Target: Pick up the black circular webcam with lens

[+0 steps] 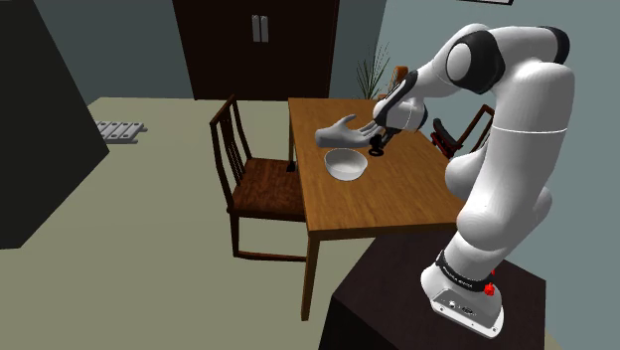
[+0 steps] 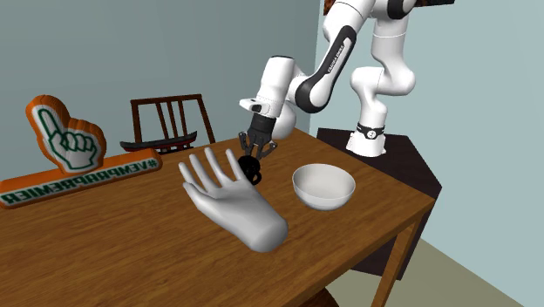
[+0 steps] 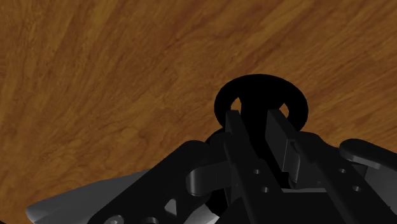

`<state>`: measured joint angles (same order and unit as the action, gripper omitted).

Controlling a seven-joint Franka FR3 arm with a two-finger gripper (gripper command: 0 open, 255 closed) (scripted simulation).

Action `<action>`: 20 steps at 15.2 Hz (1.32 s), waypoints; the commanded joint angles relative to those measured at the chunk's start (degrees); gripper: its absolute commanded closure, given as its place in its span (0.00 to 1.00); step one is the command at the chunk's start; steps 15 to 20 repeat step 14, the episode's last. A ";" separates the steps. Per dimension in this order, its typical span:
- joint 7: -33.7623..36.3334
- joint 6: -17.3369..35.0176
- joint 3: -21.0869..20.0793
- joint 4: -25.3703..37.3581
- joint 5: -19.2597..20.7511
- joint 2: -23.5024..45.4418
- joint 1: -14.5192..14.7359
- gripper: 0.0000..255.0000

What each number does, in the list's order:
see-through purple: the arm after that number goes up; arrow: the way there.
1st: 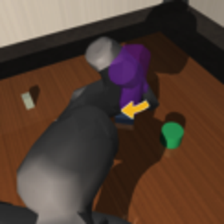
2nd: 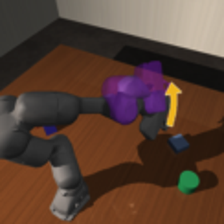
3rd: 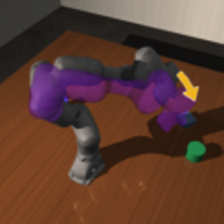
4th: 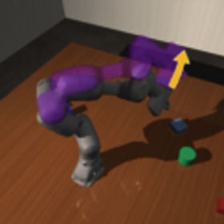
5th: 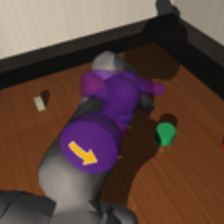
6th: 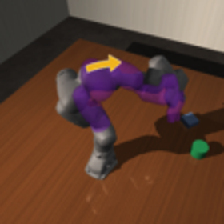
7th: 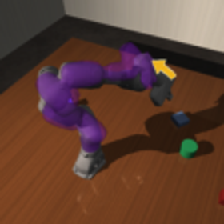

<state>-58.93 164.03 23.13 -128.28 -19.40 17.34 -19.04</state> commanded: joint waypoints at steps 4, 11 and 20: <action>2.73 -2.92 2.64 0.13 3.59 -2.92 2.04 1.00; 6.66 -7.46 5.52 0.90 8.91 -7.15 4.24 1.00; 7.27 -8.23 5.84 1.09 9.75 -7.83 4.47 1.00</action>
